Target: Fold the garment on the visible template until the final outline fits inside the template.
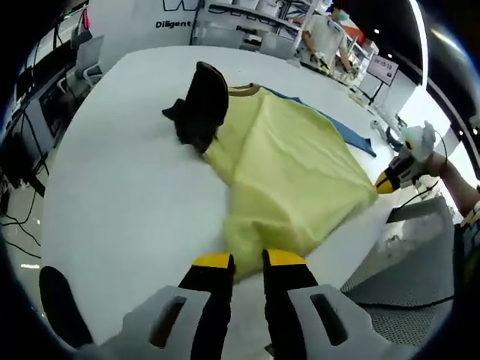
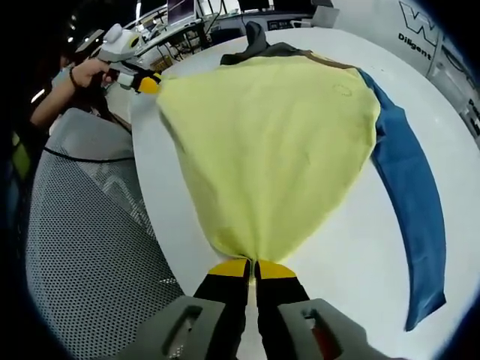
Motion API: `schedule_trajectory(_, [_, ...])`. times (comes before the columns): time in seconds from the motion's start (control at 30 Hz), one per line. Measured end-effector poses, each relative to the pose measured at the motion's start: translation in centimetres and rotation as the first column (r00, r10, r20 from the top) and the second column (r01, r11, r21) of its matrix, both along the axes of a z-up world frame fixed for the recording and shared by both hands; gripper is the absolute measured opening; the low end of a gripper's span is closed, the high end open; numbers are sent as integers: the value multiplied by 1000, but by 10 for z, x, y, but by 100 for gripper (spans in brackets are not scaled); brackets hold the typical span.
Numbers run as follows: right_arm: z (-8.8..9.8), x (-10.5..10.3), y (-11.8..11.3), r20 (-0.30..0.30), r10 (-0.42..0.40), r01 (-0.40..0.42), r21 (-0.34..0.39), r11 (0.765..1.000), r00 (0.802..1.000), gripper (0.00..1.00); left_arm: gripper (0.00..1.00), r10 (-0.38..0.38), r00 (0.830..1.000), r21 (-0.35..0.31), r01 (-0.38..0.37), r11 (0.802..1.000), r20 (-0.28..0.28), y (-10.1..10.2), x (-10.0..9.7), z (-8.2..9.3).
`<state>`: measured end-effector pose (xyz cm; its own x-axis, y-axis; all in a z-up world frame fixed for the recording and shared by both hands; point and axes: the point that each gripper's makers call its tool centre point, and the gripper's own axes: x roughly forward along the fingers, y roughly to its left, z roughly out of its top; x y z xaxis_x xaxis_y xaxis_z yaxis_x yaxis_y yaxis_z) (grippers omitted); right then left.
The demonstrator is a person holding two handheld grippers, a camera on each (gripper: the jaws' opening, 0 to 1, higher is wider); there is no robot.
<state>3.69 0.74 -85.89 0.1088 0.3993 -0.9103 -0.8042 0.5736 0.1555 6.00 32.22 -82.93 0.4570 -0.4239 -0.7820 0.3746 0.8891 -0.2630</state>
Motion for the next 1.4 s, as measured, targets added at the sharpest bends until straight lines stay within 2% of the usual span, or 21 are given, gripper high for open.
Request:
schedule_trajectory(0.1, [1,0,0,7,0,0,-4,1000,1000,0,1,-33,999,21,33,999,30,-1,-1,1])
schedule_trajectory(0.13, [1,1,0,11,0,0,-5,1000,1000,0,1,-27,999,24,26,999,21,0,-1,1])
schedule_trajectory(0.3, [11,3,-1,36,0,0,2,1000,999,0,1,64,998,-9,-64,998,5,6,1,15])
schedule_trajectory(0.4, [16,4,-2,49,-1,1,5,1000,999,0,0,94,995,-26,-94,995,-16,6,0,23])
schedule_trajectory(0.5, [23,5,-3,61,3,-4,7,1000,998,0,0,128,992,-57,-128,990,-8,4,2,31])
schedule_trajectory(0.53, [25,5,-3,63,5,-5,7,1000,998,0,0,136,990,-77,-138,987,-30,1,0,33])
schedule_trajectory(0.63, [31,5,-5,77,19,-19,1,1000,997,0,0,144,989,-77,-147,986,-41,-1,-3,35])
schedule_trajectory(0.87, [32,0,-13,68,53,-53,-4,999,996,0,0,130,986,-50,-136,989,-108,-3,-17,28])
schedule_trajectory(0.93, [28,-4,-17,54,81,-80,-22,997,995,0,0,92,987,-34,-97,995,-130,-6,-24,22])
schedule_trajectory(1.17, [16,-16,-23,9,114,-113,-48,992,993,0,0,46,987,25,-42,999,-156,-9,-36,8])
schedule_trajectory(1.4, [8,-22,-28,-22,120,-121,-63,991,993,0,0,43,981,34,-37,999,-187,-9,-44,-2])
